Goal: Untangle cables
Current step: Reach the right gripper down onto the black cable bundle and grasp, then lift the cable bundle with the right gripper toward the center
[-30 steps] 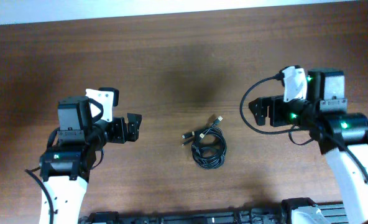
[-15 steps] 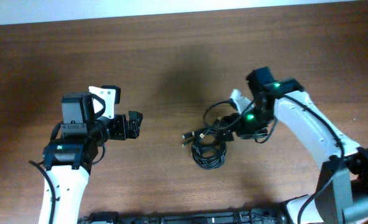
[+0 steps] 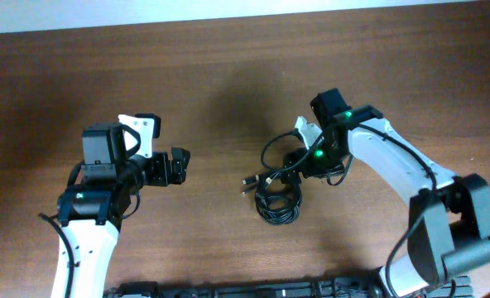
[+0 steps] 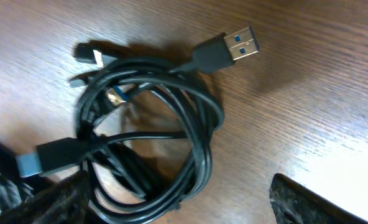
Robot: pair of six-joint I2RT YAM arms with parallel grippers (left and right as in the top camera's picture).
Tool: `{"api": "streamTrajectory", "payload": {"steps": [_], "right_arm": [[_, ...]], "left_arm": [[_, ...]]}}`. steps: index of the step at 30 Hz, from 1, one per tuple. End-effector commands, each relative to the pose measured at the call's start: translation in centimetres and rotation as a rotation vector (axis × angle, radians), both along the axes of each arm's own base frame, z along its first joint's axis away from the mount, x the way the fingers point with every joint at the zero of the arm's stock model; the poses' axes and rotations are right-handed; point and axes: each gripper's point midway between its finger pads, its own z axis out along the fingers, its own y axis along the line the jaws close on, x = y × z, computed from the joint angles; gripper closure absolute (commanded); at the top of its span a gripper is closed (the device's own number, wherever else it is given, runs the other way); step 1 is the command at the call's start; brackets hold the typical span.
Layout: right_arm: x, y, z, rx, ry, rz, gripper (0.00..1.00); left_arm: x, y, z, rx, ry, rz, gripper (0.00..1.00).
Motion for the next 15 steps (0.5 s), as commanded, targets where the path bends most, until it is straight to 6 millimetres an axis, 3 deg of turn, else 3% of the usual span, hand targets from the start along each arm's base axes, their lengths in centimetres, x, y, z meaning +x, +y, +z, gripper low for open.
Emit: {"api": "streamTrajectory", "payload": {"steps": [1,8,15], "right_arm": [[-0.4,-0.1,-1.9,-0.028,0.054,0.015,0.31],[-0.4,0.1,-3.2,-0.034,0.072,0.029,0.39],[-0.7,1.5,-4.8,-0.034,0.014,0.087,0.39]], "left_arm": [[0.5,-0.1,1.0,-0.014,-0.025,-0.001,0.01],[0.6,-0.1,1.1,-0.014,-0.03,0.0,0.01],[0.7,0.0,1.1,-0.011,-0.036,0.002,0.01]]}}
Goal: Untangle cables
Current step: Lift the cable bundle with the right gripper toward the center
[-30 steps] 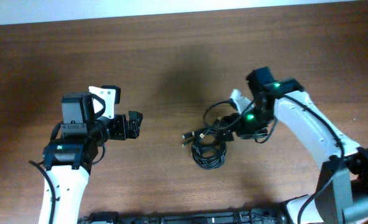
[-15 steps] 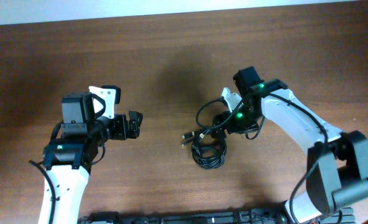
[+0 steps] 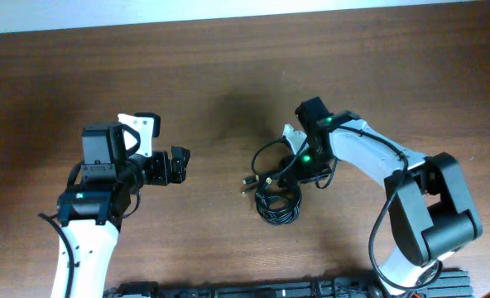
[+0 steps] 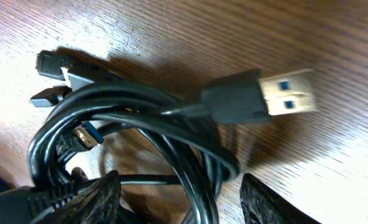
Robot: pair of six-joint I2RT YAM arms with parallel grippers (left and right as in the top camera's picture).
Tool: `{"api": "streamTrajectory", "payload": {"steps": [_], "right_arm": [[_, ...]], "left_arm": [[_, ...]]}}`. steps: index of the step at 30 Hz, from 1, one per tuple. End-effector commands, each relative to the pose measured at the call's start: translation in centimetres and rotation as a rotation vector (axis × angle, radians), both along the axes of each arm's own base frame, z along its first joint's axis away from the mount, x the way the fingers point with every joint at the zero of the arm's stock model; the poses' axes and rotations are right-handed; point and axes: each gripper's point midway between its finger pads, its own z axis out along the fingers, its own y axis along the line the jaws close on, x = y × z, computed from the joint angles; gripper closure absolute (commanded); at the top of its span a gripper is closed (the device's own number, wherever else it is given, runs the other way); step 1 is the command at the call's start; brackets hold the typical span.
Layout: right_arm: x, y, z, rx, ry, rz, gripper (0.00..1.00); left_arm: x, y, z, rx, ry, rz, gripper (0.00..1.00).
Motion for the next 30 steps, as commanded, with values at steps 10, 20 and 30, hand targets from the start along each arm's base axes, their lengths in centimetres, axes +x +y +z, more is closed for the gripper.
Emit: {"api": "streamTrajectory", "payload": {"steps": [10,20,30], "right_arm": [[-1.3,-0.8,-2.4,-0.042,0.001,0.013,0.96],[2.8,-2.2,1.3,0.016,-0.015,-0.12,0.96],[11.9,-2.8,18.3,0.173,-0.489,-0.269,0.96]], "left_arm": [[0.5,0.0,1.0,-0.011,-0.026,0.001,0.01],[-0.3,-2.4,1.7,-0.127,-0.016,-0.091,0.01],[-0.6,-7.2,6.4,-0.475,-0.065,-0.236,0.01]]}}
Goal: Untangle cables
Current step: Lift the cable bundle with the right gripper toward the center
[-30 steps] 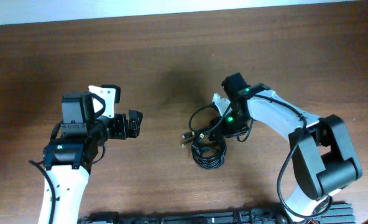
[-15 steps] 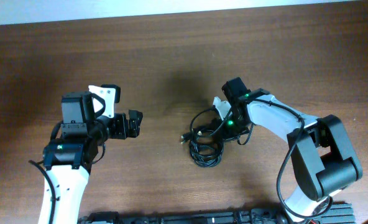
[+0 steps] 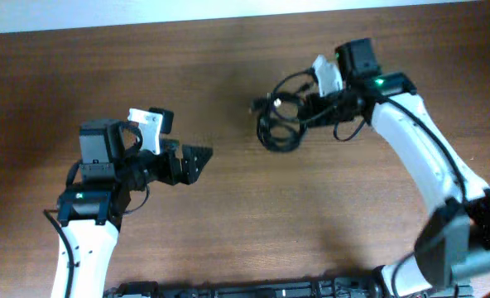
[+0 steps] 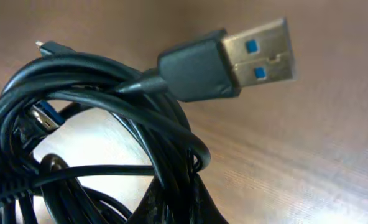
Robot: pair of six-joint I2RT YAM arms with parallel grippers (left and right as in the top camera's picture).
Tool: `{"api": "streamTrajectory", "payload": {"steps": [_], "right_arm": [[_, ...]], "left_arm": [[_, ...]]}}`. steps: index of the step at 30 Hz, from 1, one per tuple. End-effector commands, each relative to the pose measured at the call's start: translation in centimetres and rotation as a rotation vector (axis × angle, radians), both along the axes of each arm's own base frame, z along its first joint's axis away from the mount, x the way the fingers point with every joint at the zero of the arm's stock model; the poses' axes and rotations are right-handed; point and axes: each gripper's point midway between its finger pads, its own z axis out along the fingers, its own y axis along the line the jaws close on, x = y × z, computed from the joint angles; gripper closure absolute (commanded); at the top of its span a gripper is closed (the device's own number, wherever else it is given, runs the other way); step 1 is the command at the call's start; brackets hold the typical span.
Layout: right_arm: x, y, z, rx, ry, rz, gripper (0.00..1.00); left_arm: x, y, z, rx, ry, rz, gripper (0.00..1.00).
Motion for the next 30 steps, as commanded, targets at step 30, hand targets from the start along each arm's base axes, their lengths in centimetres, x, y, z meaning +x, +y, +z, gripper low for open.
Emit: {"api": "streamTrajectory", "payload": {"steps": [30], "right_arm": [[-7.9,-7.6,12.8,-0.178,-0.456,-0.564,0.96]], "left_arm": [[-0.3,-10.2,4.8,-0.268,0.031,-0.121,0.01]]}}
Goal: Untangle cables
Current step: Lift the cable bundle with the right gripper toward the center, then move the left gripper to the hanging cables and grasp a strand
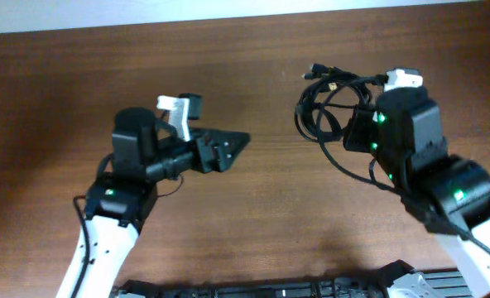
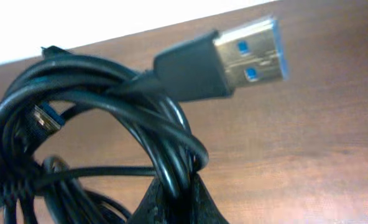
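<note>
A tangled bundle of black cables point(image 1: 328, 108) hangs in the air over the table's right rear part, held up by my right gripper point(image 1: 357, 132). In the right wrist view the gripper point(image 2: 176, 190) is shut on several strands of the bundle point(image 2: 109, 124). A USB plug with a blue insert point(image 2: 234, 59) sticks out at the top right. My left gripper point(image 1: 232, 142) is raised at the middle of the table, pointing right toward the bundle and still apart from it; whether its fingers are open or shut does not show.
The brown wooden table point(image 1: 253, 223) runs under both arms. A pale strip point(image 1: 228, 8) borders its far edge. A dark rail point(image 1: 253, 291) lies along the near edge.
My right arm has moved toward the camera and to the right with the cable bundle, still shut on it. My left gripper has moved right and up, closer to the bundle.
The bundle lay on the table at centre right with my right gripper open over it, then lower around it. A second ago the gripper was shut on the cables, holding them off the table farther back. Now they hang higher, and the left arm has come nearer.
</note>
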Robot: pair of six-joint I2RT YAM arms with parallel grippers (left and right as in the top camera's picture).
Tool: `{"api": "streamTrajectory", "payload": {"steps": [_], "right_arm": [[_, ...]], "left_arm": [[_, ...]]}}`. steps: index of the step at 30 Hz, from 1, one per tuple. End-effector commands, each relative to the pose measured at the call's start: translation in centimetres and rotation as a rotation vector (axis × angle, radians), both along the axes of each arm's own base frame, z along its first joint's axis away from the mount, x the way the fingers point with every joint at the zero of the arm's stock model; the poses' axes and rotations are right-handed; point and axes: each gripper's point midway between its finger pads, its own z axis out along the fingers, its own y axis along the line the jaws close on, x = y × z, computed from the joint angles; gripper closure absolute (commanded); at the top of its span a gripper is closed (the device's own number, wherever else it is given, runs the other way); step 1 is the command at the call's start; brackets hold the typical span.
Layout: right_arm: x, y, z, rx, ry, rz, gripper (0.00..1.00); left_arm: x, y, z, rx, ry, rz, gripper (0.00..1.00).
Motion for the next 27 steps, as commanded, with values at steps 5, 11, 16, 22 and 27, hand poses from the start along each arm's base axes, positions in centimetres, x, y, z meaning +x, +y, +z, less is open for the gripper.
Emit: {"api": "streamTrajectory", "payload": {"steps": [5,11,16,22,27], "right_arm": [[1.4,1.8,-2.6,0.083,-0.061,0.043,0.96],[1.6,3.3,-1.9,0.173,-0.074,0.078,0.96],[1.7,4.2,-1.3,0.207,-0.09,0.118,0.96],[1.6,4.4,-1.4,0.214,-0.084,0.129,0.96],[1.6,4.5,-1.4,0.218,-0.082,0.131,0.96]], "left_arm": [[1.1,-3.7,-0.5,-0.054,0.072,0.004,0.01],[1.8,-4.1,-1.2,-0.159,0.288,0.099,0.01],[1.3,-5.1,-0.7,-0.197,0.325,0.091,0.01],[-0.1,-7.7,0.8,-0.219,0.259,0.009,0.02],[-0.6,-8.8,1.0,-0.214,0.238,0.001,0.01]]}}
